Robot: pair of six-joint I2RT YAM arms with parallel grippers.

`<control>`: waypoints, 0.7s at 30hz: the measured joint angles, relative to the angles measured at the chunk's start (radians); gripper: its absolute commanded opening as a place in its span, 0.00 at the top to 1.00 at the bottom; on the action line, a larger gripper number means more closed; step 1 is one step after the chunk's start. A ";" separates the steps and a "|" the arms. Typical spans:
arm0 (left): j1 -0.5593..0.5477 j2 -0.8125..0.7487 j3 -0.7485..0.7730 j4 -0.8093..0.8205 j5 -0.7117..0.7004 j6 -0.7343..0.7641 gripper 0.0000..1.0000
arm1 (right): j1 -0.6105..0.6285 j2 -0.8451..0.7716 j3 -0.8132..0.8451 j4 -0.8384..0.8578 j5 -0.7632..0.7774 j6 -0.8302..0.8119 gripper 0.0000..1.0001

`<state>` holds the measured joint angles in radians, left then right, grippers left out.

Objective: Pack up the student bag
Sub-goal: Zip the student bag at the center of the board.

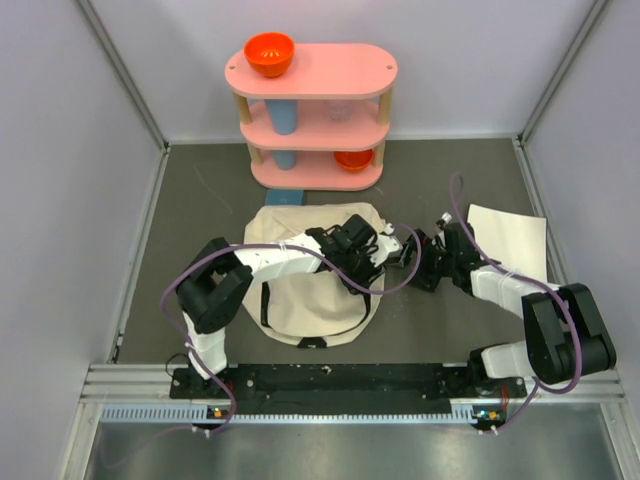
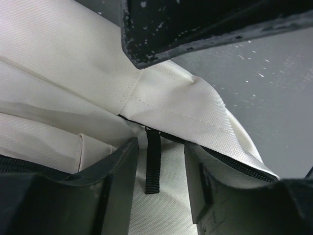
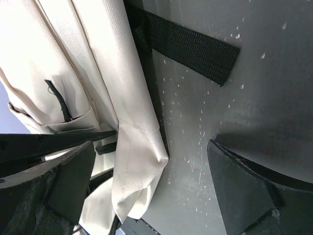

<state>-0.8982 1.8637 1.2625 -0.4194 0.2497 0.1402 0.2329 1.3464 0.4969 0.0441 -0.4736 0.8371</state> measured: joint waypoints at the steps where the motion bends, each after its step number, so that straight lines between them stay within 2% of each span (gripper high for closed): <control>1: 0.000 0.000 0.000 0.001 -0.008 0.001 0.64 | 0.000 0.000 0.000 0.000 0.000 0.000 0.05; 3: 0.000 0.002 0.001 0.002 -0.029 0.000 0.69 | 0.000 0.000 0.000 0.000 0.000 0.000 0.05; 4: 0.001 0.004 0.002 0.002 -0.035 0.000 0.78 | 0.000 0.000 0.000 0.000 0.000 0.000 0.05; 6: 0.001 0.008 0.002 0.004 -0.050 0.000 0.84 | 0.000 0.000 0.000 0.000 0.000 0.000 0.05; 9: 0.002 0.011 0.002 0.004 -0.065 0.001 0.99 | 0.000 0.000 0.000 0.000 0.000 0.000 0.05; 21: 0.002 0.009 0.002 0.003 -0.030 -0.004 1.00 | 0.009 0.005 0.002 0.023 -0.014 0.022 0.05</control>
<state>-0.8963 1.8725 1.2644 -0.4164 0.2195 0.1364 0.2417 1.3514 0.4988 0.0666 -0.4877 0.8593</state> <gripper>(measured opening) 0.010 0.952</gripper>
